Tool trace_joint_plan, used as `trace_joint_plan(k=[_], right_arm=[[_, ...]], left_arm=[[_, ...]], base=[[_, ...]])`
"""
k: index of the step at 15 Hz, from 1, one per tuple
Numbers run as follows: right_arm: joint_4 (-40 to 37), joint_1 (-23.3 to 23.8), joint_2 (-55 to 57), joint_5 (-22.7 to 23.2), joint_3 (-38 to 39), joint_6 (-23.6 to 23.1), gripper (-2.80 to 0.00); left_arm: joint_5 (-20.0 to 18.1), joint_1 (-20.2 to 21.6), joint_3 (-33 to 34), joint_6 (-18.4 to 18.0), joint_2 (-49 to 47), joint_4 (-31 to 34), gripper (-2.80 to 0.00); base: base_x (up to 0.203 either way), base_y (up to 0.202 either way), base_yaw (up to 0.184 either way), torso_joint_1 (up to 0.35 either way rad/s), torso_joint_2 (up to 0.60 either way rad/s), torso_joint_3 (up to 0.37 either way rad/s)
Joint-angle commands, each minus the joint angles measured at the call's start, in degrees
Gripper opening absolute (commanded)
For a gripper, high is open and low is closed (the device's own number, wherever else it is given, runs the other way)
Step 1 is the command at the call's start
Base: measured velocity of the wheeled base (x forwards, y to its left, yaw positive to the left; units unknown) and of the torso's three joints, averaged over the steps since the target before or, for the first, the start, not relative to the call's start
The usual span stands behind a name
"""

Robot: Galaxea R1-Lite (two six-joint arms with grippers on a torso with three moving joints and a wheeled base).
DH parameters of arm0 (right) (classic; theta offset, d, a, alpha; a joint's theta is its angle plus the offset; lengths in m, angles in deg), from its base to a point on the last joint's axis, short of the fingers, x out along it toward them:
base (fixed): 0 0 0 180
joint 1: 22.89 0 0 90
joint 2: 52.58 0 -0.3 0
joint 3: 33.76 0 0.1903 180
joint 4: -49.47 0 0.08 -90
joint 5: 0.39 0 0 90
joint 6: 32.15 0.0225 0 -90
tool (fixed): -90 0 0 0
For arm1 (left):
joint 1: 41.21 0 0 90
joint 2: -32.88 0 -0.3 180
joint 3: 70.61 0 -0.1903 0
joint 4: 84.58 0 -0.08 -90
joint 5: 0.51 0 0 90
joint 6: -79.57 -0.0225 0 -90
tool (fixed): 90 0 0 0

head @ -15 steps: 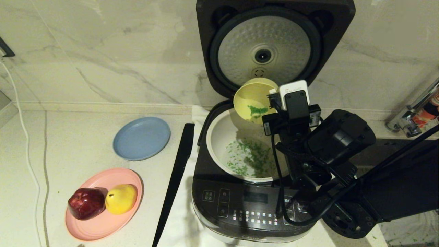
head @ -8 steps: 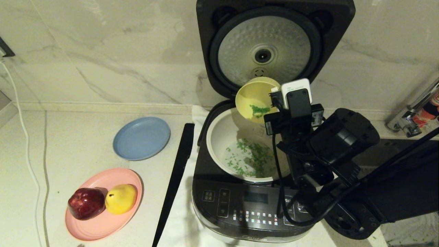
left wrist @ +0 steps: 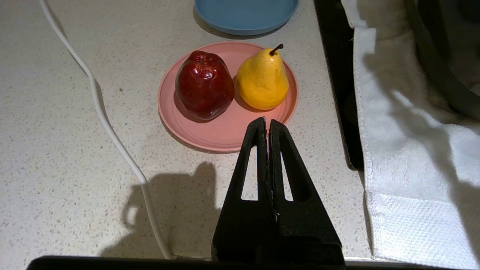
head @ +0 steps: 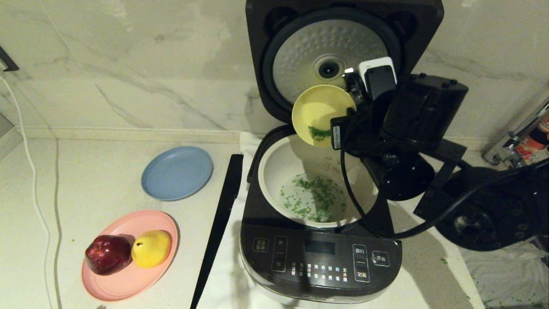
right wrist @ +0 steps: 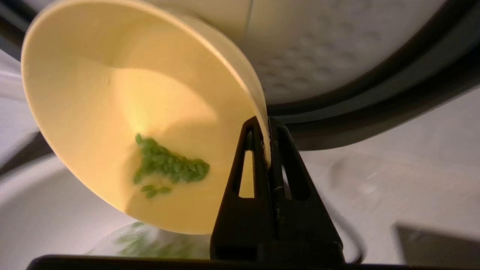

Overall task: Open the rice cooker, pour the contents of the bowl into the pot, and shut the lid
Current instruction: Pour the water from the bowl into the rice cooker, then fill a bowl with water from the tap

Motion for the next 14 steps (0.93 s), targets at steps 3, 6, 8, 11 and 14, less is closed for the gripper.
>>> trace_joint_plan(k=[3,6,8,11,14], right_arm=[[-53.6,3.5,-4.7,9.4,-21.9,26.6,-2.8],[-77.9,7.8,-4.6,21.9,-35.2,37.4,-2.8],[-87.3,9.8,-4.9,29.7,-38.9,41.3,-2.8],[-94.7,11.8,-7.2,37.0,-39.0,42.1,-2.8],[-100.0,13.9,-11.1,42.0,-38.9,43.1,-2.8]], left_arm=[[0.0,0.0,0.0,0.0,0.0,0.0,-2.8],[0.0,0.0,0.0,0.0,0.0,0.0,-2.8],[0.0,0.0,0.0,0.0,0.0,0.0,-2.8],[0.0,0.0,0.0,0.0,0.0,0.0,-2.8],[0.0,0.0,0.0,0.0,0.0,0.0,-2.8]], base=[[0.0,0.0,0.0,0.0,0.0,0.0],[0.0,0.0,0.0,0.0,0.0,0.0],[0.0,0.0,0.0,0.0,0.0,0.0],[0.0,0.0,0.0,0.0,0.0,0.0],[0.0,0.0,0.0,0.0,0.0,0.0]])
